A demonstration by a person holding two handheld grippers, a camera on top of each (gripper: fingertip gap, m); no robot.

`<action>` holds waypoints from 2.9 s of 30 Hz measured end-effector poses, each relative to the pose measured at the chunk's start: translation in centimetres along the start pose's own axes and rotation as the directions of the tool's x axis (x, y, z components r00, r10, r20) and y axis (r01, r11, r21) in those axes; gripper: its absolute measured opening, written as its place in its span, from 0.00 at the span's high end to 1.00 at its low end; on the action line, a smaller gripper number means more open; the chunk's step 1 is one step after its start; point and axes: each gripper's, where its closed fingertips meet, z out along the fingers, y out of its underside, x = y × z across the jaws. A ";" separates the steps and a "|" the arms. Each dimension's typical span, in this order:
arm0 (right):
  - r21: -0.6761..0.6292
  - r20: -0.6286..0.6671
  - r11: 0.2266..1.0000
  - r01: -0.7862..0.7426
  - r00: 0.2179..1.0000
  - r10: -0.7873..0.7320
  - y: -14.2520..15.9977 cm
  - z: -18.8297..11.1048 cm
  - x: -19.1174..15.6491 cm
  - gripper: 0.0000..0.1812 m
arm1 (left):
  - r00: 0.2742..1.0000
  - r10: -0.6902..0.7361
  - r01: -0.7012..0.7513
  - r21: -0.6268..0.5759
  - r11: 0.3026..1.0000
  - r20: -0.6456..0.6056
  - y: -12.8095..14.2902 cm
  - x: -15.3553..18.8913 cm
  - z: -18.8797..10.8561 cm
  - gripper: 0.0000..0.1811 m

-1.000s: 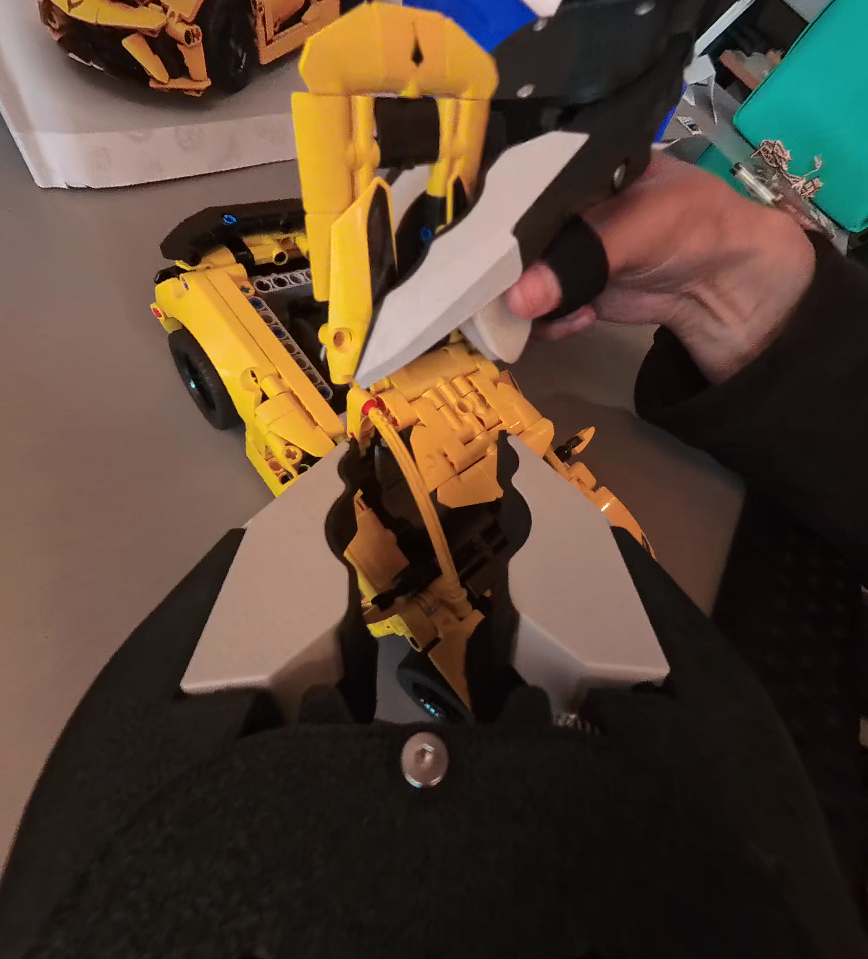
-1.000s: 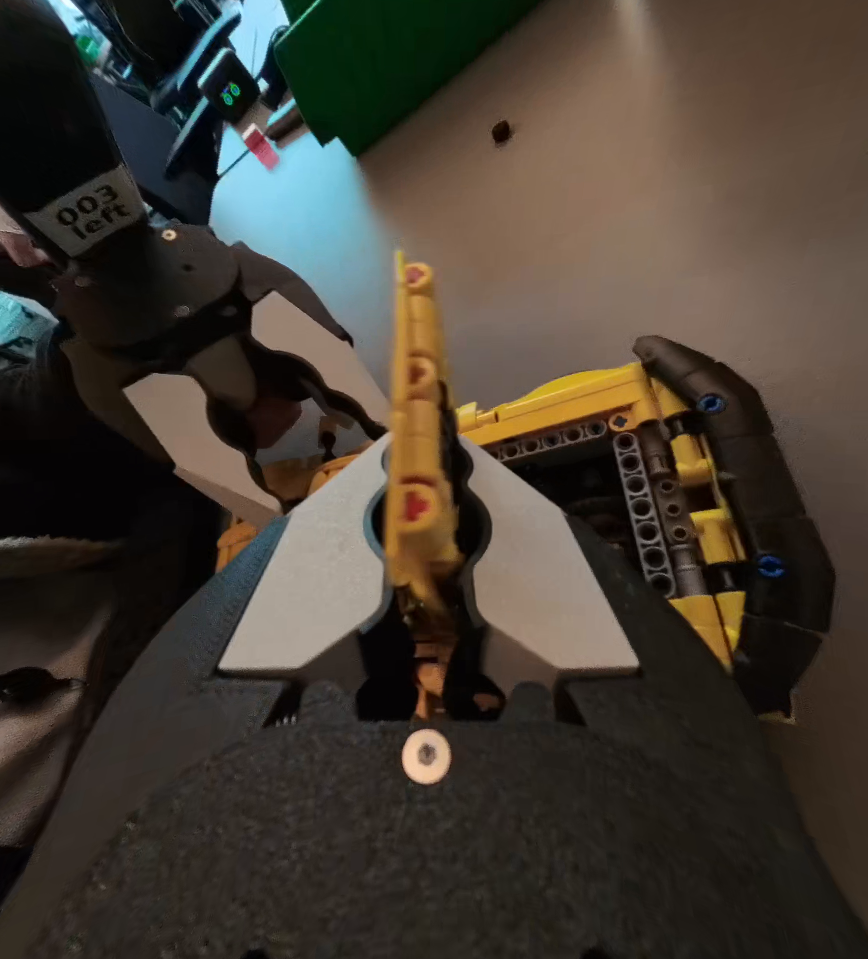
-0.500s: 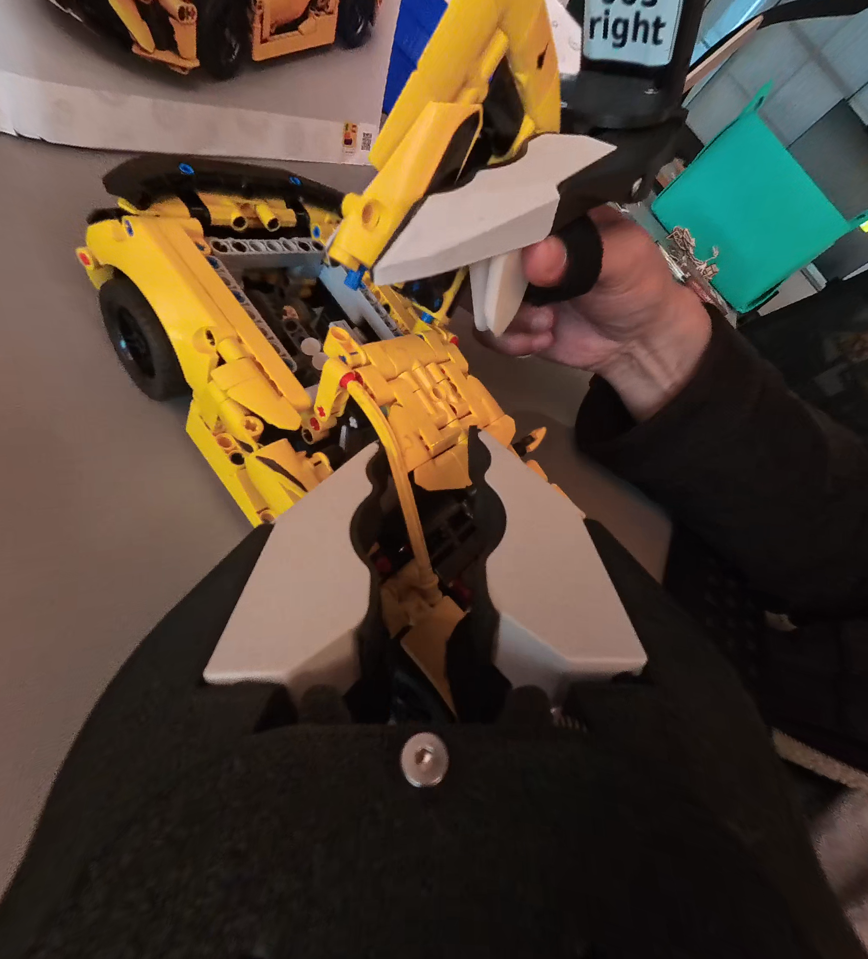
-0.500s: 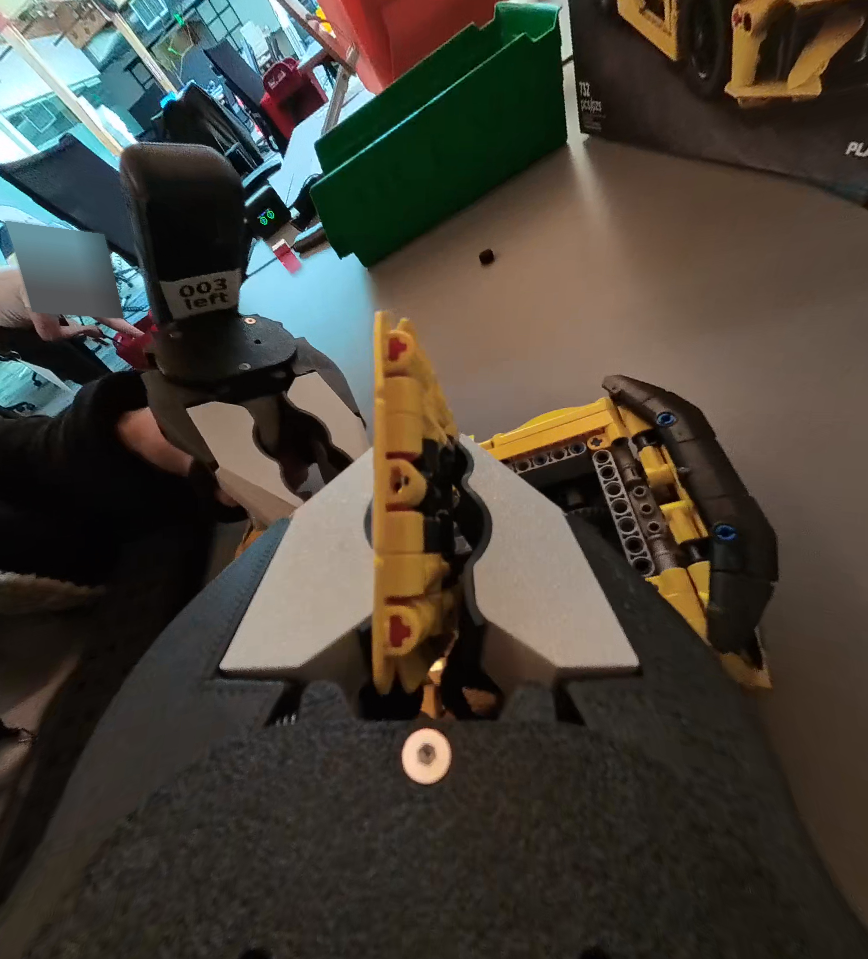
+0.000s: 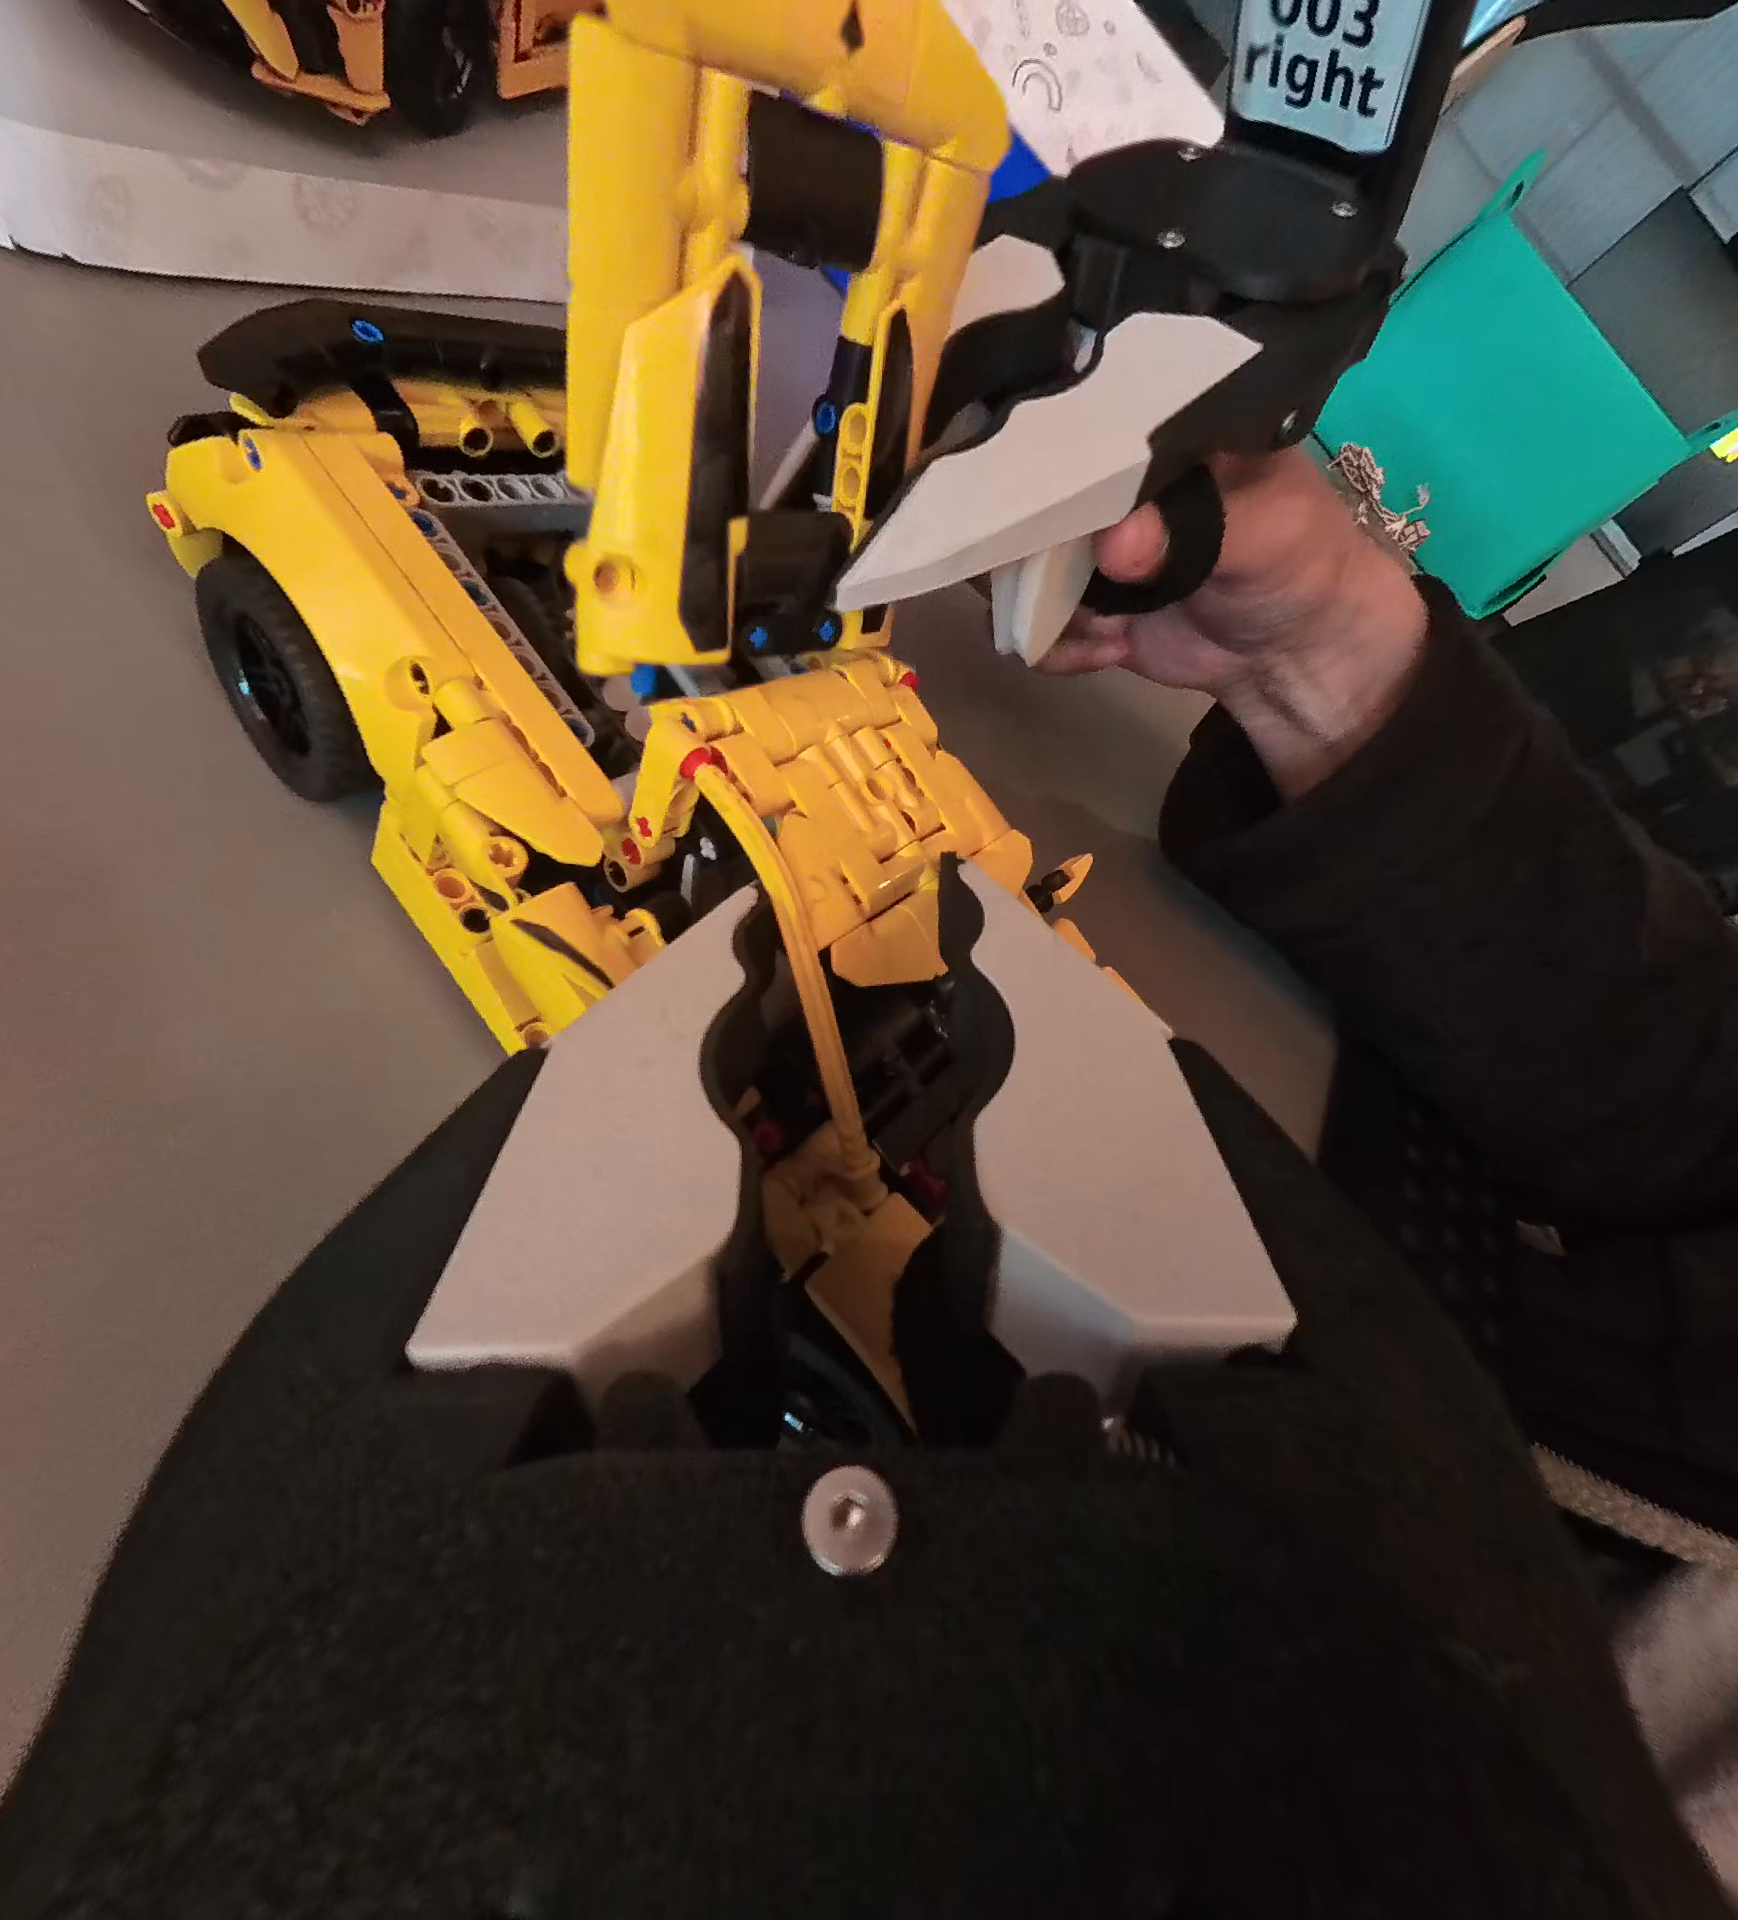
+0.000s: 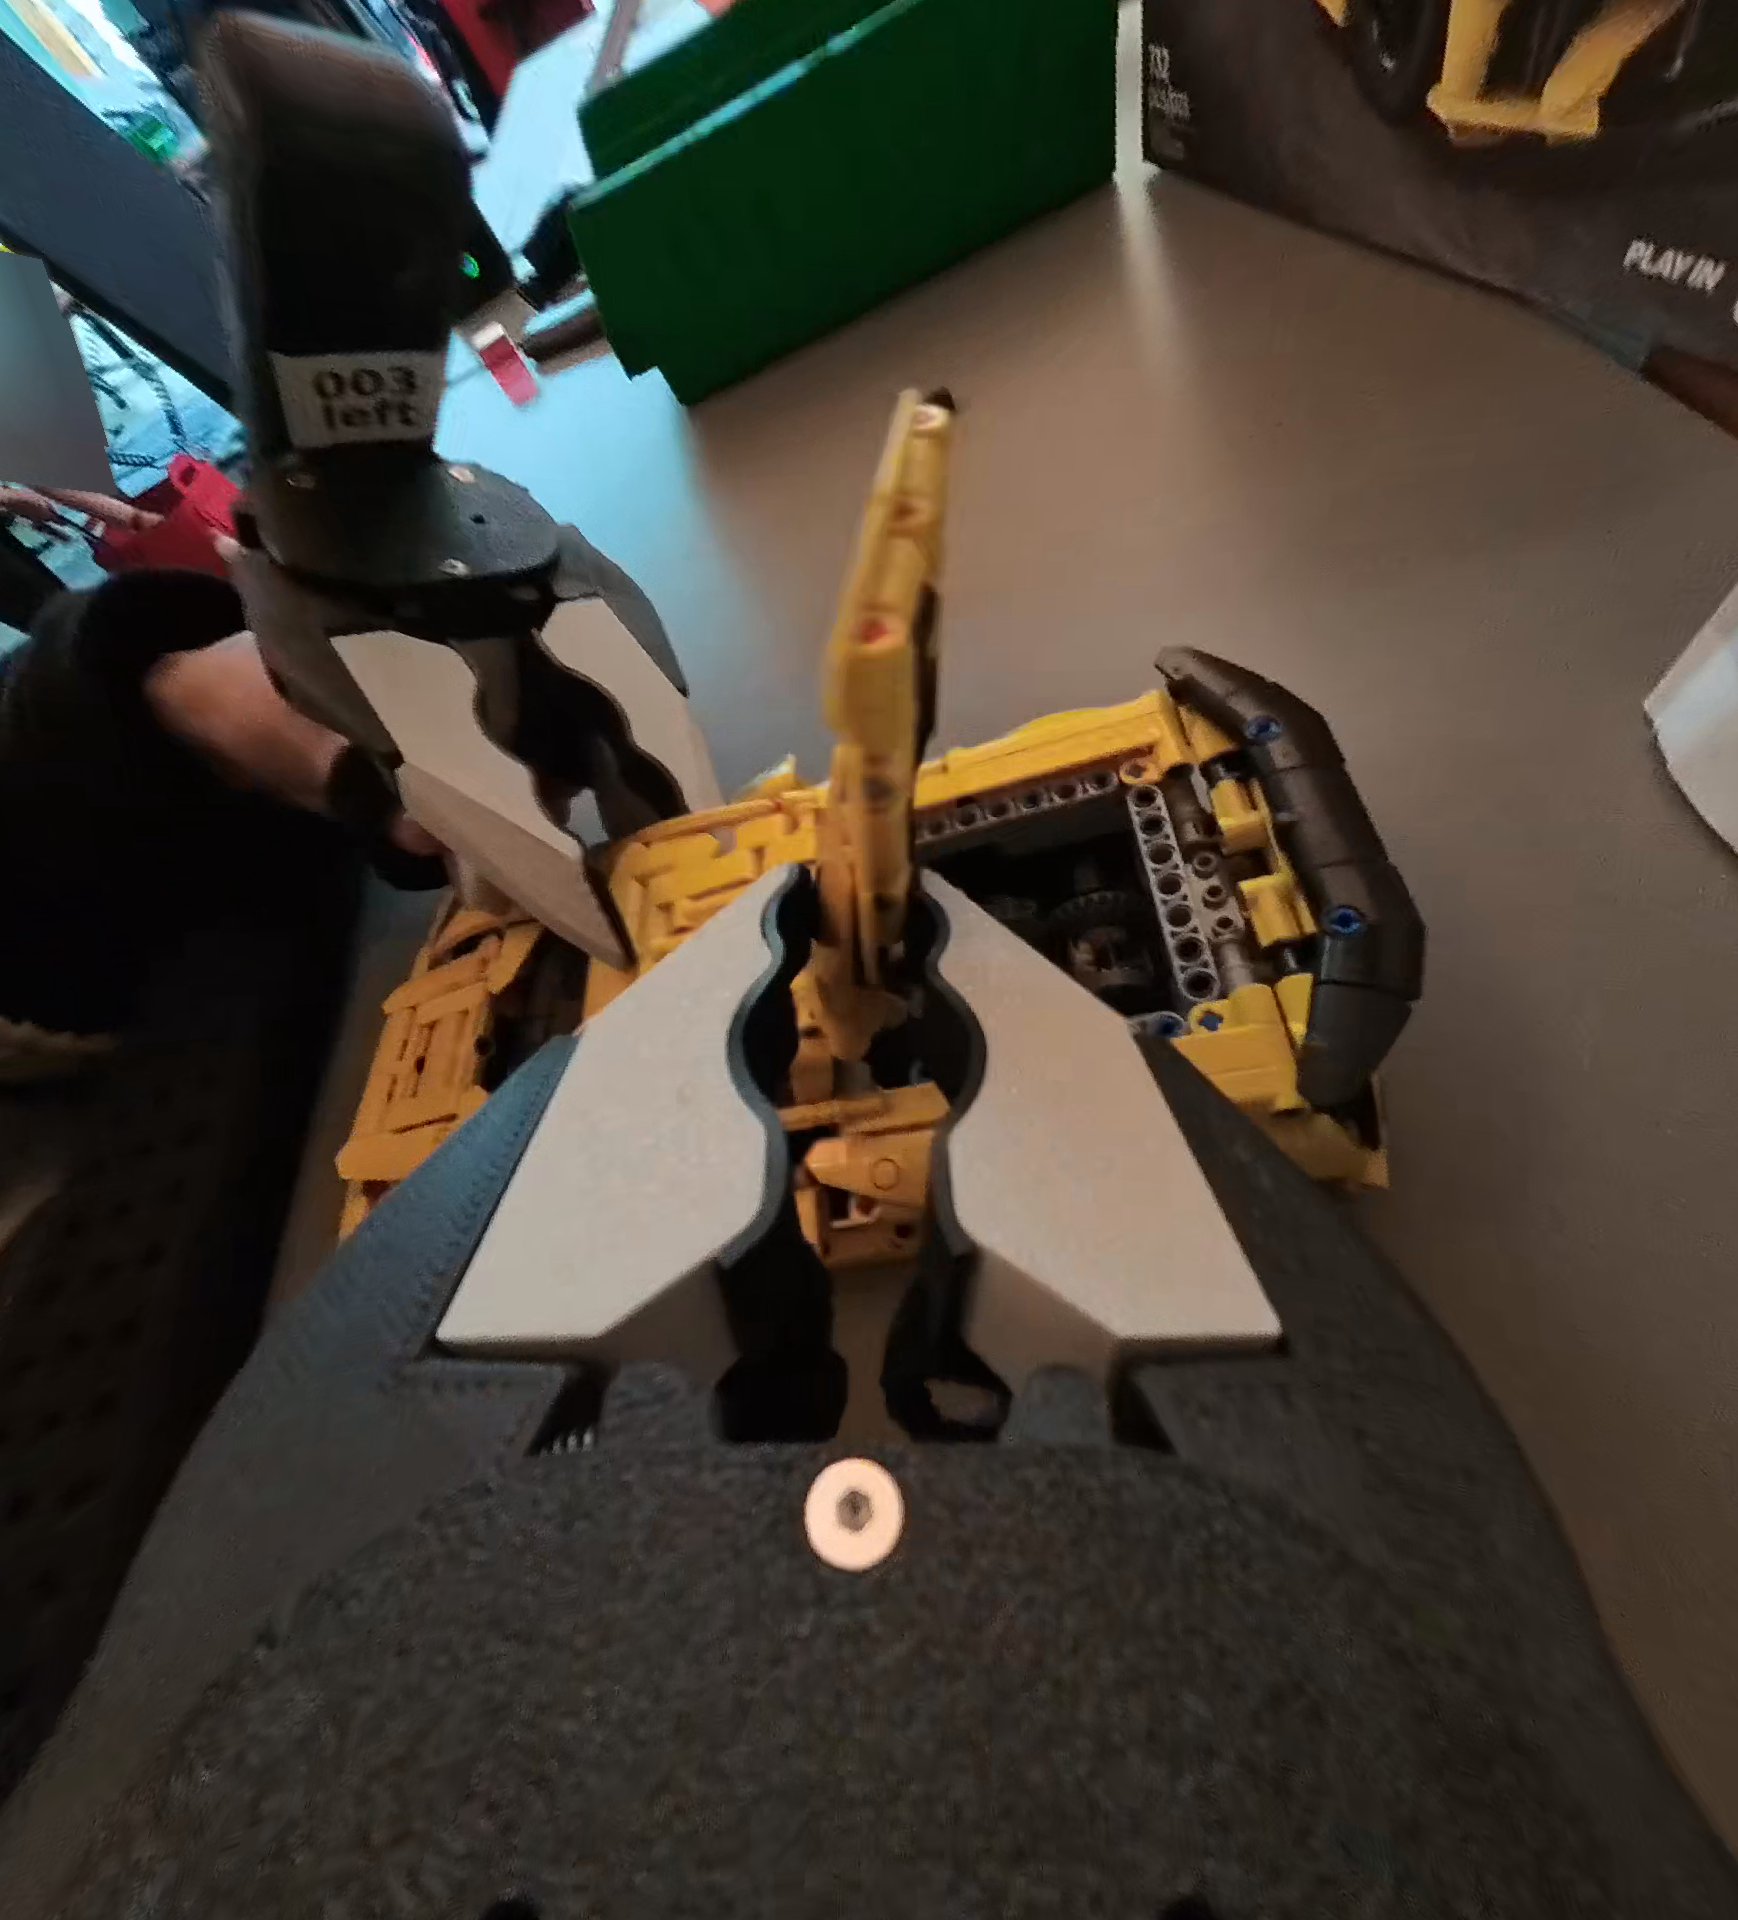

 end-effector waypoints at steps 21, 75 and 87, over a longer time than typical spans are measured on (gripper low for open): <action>0.317 0.513 0.866 -0.387 0.838 0.186 -7.0 -2.9 -6.5 0.92 | 0.981 0.137 -0.086 0.333 0.939 -0.134 -7.2 3.2 -5.0 0.72; 0.335 0.456 0.939 -0.083 0.886 -0.084 -6.2 -1.7 -10.6 0.92 | 0.921 0.284 -0.146 0.440 0.886 -0.266 -7.0 5.5 -8.6 0.71; 0.302 0.196 0.946 0.114 0.964 -0.179 -6.3 -0.6 -9.5 0.83 | 0.883 0.468 -0.446 0.234 0.864 -0.042 -3.8 4.6 -5.1 0.91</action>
